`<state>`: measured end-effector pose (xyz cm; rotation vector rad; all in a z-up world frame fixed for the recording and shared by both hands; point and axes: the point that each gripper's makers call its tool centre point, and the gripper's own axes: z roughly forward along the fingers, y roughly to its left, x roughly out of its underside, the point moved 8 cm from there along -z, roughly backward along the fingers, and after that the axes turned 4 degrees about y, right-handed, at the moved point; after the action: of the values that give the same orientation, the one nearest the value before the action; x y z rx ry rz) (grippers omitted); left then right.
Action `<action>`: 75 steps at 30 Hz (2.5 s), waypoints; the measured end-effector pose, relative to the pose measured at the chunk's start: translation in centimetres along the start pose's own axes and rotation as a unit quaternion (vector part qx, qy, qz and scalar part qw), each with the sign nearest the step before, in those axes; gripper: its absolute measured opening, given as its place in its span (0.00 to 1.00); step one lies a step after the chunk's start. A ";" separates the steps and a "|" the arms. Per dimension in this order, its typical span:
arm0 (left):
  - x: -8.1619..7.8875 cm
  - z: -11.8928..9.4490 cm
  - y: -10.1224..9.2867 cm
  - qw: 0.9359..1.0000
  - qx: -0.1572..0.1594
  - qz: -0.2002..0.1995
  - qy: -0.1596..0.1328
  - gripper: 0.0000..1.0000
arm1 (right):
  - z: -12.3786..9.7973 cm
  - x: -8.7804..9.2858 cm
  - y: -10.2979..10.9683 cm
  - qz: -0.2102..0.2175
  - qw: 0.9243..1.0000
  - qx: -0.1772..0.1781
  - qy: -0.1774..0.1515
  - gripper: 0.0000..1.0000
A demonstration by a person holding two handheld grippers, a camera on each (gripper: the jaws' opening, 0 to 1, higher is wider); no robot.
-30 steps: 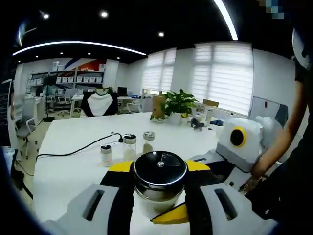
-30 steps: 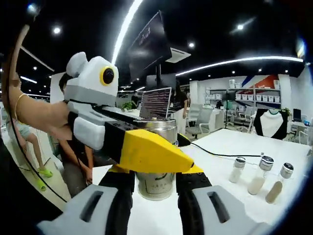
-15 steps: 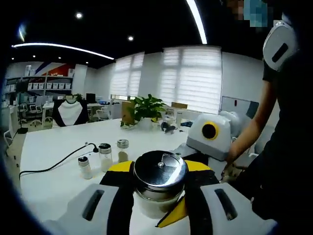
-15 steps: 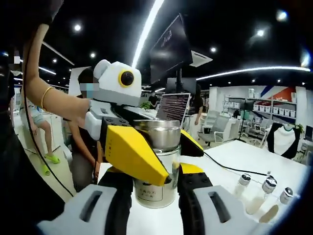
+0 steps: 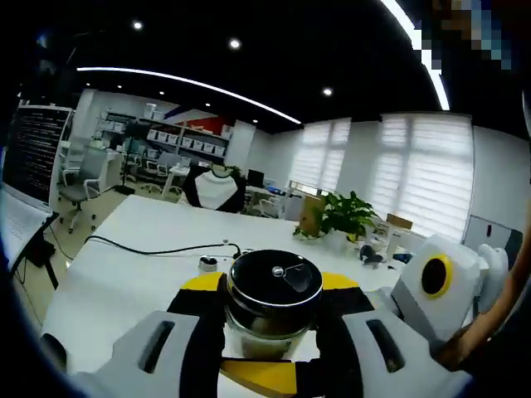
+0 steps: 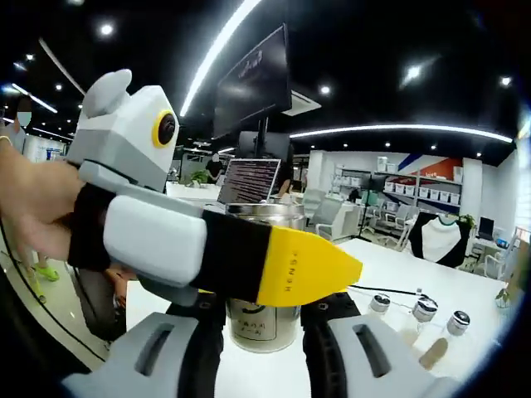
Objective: Rotate the seasoning bottle until the label or dispensing opening points toward the visible target arrow and the bottle remains upright within the marked orientation range
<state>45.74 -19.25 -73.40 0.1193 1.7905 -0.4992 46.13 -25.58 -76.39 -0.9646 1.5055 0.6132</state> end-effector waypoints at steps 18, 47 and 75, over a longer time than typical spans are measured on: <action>1.2 -0.6 1.1 0.999 -0.046 -0.009 0.013 0.41 | -0.3 1.1 1.0 0.027 0.999 -0.032 0.005 0.34; 6.5 0.0 3.8 0.994 -0.025 0.107 0.022 0.40 | -4.6 6.2 1.0 0.056 0.991 -0.063 0.107 0.36; 13.8 0.8 9.6 0.966 0.177 0.177 0.068 0.40 | -3.1 6.2 -2.6 0.049 0.986 -0.008 0.162 0.37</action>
<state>45.83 -13.36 -89.16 0.7242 1.7446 -0.5559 46.83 -30.87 -81.55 -1.0439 1.8462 0.5572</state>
